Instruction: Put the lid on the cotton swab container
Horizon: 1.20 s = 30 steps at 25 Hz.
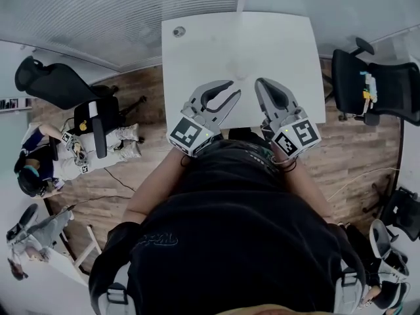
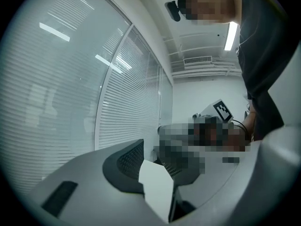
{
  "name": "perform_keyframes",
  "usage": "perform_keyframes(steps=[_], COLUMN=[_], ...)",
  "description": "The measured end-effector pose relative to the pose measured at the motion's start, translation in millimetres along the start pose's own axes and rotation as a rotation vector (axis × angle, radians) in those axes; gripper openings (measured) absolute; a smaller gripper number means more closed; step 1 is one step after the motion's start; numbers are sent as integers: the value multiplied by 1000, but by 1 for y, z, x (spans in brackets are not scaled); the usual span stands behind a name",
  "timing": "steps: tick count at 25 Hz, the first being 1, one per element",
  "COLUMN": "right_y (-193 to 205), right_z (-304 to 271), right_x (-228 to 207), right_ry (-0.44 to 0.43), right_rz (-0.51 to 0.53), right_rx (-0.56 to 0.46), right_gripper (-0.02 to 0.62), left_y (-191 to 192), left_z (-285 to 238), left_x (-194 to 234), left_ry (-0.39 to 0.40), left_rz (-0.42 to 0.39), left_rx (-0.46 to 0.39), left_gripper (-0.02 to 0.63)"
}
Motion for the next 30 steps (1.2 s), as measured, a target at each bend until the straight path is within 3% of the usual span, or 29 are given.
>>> perform_keyframes(steps=[10,19,23,30], right_y=[1,9,17,32], right_z=[-27,-43,-51,-65], right_x=[-50,-95,-102,-104], right_ry=[2,15,15,13], right_rz=[-8,-3,2,14], right_rx=[51,101,125,169], right_gripper=[23,23,23,23], left_y=[42,109,144,200], left_z=[-32,-60,-65,-75], left_x=[31,52,57,77], left_ry=[71,175,225,247], left_rz=[93,31,-40,-37], left_rx=[-22,45,110,187], left_gripper=[238,345,353,365])
Point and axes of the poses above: the fingertips, and each gripper's own axes: z backward along the fingers, x to its left, y out of its underside, the point moved 5 cm from there along z, backward along the fingers, and after that the axes turned 7 degrees about y, right-handed, at the moved point
